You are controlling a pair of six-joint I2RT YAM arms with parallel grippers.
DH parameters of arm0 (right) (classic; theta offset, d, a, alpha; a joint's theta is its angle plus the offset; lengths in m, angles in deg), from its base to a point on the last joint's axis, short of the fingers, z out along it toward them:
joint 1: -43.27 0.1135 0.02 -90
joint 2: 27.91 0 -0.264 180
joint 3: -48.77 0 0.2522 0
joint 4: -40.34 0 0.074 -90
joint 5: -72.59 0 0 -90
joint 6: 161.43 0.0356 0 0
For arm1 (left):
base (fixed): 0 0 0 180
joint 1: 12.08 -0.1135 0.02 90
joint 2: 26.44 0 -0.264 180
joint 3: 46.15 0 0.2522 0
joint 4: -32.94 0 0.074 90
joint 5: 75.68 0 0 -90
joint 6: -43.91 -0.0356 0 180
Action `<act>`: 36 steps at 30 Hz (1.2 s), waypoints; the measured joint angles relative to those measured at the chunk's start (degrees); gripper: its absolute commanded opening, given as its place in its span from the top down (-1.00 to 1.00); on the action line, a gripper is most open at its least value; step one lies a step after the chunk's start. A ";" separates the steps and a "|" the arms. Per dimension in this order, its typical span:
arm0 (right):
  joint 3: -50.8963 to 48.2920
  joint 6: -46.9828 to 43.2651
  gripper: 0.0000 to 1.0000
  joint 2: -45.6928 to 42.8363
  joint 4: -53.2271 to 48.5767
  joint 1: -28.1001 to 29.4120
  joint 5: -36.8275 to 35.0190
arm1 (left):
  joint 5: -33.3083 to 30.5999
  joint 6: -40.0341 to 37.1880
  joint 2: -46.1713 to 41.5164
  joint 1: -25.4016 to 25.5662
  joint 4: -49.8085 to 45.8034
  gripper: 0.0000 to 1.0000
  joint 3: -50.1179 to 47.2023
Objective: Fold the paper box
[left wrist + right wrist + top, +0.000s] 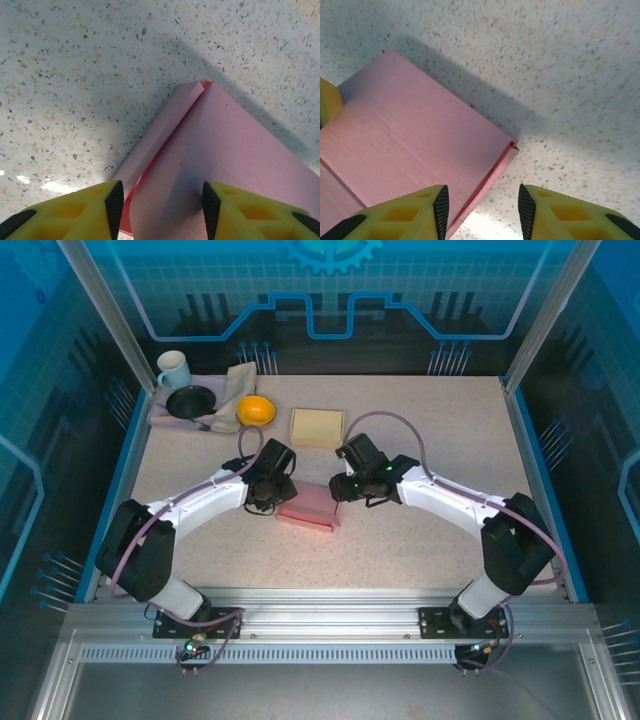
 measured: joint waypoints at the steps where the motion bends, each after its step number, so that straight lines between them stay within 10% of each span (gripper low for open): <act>1: -0.22 0.39 0.12 0.90 0.28 0.33 0.11 | -0.17 0.02 -0.22 0.07 0.02 -0.14 -0.35; 36: -2.05 0.72 0.09 8.87 6.43 -12.96 7.26 | 3.13 -0.13 7.96 0.17 4.07 -0.39 5.97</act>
